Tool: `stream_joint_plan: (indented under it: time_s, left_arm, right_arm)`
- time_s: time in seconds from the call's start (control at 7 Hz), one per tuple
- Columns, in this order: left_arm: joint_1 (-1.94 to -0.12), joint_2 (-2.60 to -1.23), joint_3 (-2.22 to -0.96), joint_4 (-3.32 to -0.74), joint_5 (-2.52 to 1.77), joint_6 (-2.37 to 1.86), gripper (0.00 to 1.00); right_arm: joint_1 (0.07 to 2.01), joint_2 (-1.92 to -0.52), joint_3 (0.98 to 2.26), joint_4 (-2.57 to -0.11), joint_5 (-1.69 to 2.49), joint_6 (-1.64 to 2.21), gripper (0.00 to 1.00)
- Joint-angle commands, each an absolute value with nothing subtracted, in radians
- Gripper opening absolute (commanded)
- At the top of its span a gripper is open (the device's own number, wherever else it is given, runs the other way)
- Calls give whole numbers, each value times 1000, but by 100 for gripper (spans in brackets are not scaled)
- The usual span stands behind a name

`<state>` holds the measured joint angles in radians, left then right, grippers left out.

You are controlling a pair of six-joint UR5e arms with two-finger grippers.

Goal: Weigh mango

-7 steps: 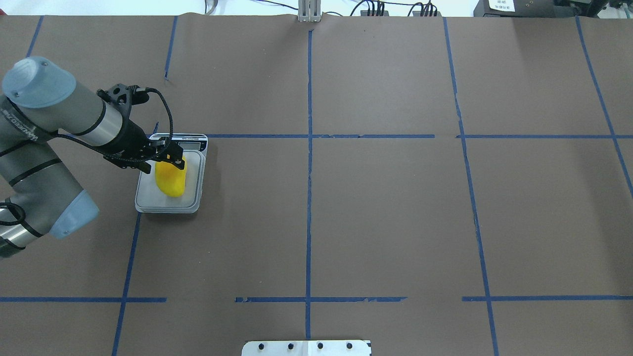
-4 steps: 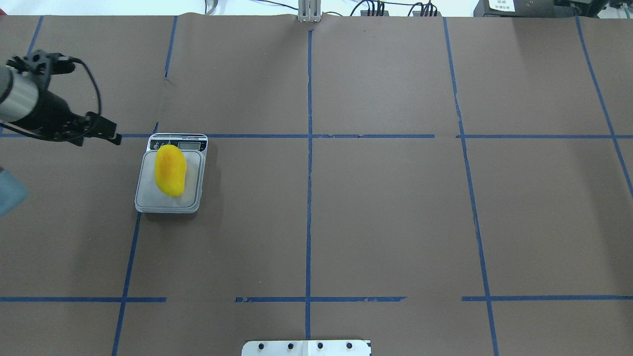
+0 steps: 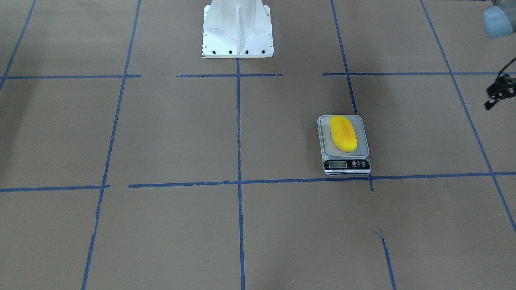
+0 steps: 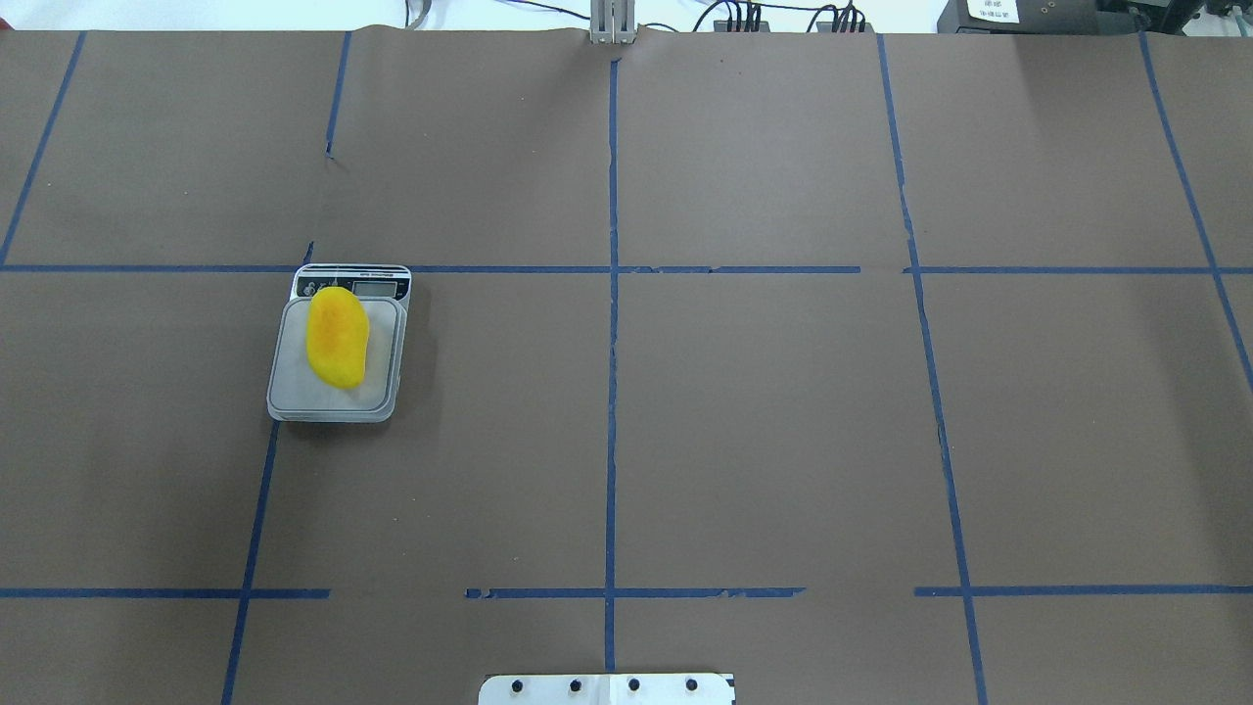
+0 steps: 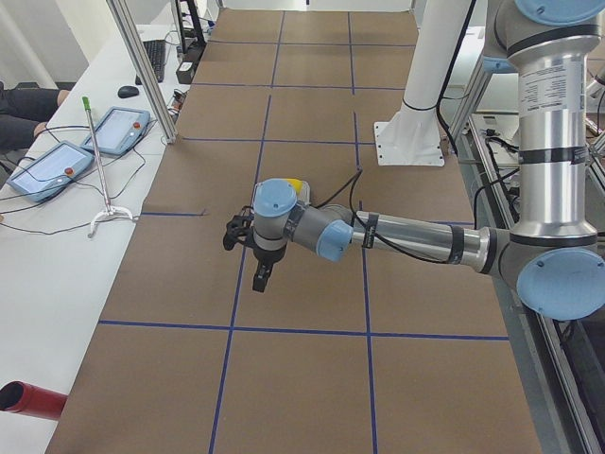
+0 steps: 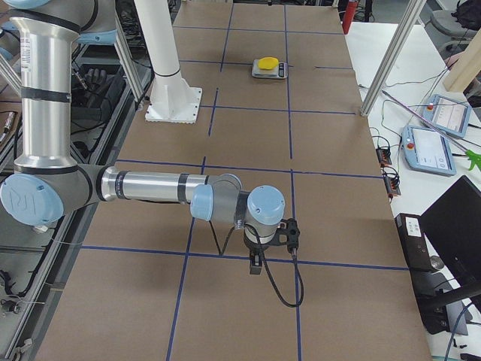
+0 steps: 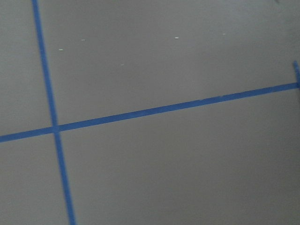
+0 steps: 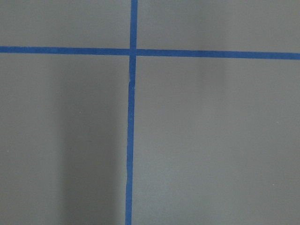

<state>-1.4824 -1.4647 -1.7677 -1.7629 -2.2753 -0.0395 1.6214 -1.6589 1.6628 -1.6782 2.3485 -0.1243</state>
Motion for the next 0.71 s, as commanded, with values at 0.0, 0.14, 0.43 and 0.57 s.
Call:
stream_joint_plan:
  time_s: [0.0,0.14,0.43,0.57]
  left_arm:
    - [-1679,-1509,-1706,-1580,-2276,210,100]
    - [-1683,-1493,-1706,-1574,-2278,218,100]
    - [-1680,-1499,-1703,-1545,-2281,203,100]
    - [-1680,-1500,-1706,-1546,-2283,202,100]
  right_arm:
    - [1621,-1660,1663,-1678,2349,-124,100]
    - [1621,-1658,1663,-1678,2349,-124,100]
    - [1621,-1660,1663,-1678,2349,-124,100]
    - [1621,-1658,1663,-1678,2349,-124,100]
